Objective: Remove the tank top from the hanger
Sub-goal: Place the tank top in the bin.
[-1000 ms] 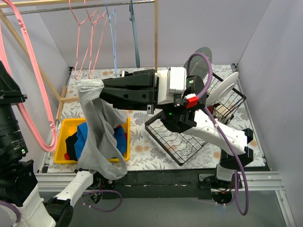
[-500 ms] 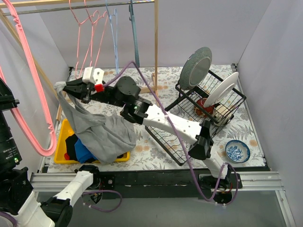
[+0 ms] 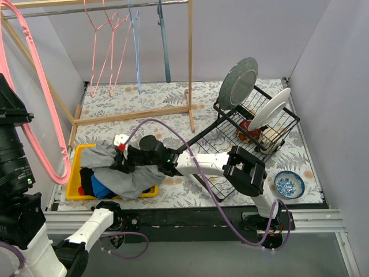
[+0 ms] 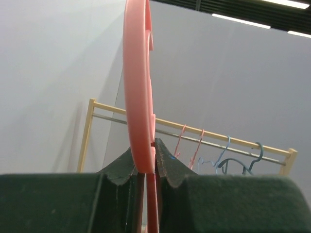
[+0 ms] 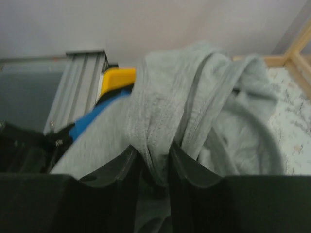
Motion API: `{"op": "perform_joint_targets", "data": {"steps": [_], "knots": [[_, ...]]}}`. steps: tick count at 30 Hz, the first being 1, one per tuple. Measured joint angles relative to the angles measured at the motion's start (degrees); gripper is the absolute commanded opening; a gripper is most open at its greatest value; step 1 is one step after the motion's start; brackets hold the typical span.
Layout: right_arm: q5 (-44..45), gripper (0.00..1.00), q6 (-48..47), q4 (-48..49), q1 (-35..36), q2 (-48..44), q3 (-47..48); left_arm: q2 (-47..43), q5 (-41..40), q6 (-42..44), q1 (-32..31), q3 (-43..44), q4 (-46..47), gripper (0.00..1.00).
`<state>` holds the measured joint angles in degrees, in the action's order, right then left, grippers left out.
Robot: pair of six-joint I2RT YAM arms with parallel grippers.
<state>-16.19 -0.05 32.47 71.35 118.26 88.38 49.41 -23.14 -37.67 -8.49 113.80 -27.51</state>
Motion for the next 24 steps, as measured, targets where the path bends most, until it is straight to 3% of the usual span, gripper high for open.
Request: {"op": "perform_joint_targets", "data": {"steps": [3,7,15,24], "knots": [[0.3,0.73,-1.0,-4.0,0.1,-0.9,-4.2,0.0,-0.5,0.7,0.0,-2.3,0.6,0.0],[3.7,0.87,-2.3,-10.3,0.4,-7.9,-8.3,0.3,-0.9,1.2,0.0,-4.7,0.8,0.0],[15.3,0.89,-2.9,-15.5,-0.2,-20.4,-10.6,0.9,-1.1,1.5,0.0,-5.4,1.0,0.0],[27.3,0.85,2.8,-21.9,-5.5,-13.7,-13.6,1.0,-1.3,1.7,0.0,-4.5,0.9,0.0]]}}
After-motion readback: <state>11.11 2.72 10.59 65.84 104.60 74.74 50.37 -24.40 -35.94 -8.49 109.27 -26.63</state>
